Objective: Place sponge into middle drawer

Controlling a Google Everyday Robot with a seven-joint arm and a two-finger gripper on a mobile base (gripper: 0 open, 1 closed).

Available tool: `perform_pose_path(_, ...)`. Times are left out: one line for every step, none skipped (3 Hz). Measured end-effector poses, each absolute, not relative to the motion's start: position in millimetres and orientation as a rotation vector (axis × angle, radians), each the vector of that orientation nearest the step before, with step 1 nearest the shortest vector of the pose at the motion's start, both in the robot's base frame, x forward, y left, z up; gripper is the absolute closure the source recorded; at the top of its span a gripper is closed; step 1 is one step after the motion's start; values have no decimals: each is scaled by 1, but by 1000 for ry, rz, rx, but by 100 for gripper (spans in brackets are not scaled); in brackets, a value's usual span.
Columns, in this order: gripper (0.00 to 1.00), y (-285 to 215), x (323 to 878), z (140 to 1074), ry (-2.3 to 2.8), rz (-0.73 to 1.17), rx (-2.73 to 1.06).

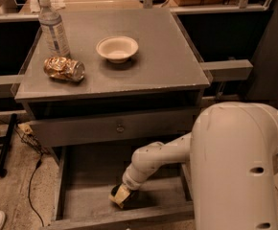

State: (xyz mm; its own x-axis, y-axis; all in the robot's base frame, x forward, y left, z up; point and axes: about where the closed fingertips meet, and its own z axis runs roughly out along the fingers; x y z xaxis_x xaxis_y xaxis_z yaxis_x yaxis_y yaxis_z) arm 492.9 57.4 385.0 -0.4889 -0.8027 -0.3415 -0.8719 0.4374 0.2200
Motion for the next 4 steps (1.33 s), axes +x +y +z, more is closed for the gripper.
perform_pose_path(74,57,493,385,2501,551,-1475)
perform_pose_path(51,57,493,385,2501,551,-1475)
perform_pose_path(28,57,493,385,2501,551,-1475)
perform_pose_path(5,57,493,385,2501,551,-1475)
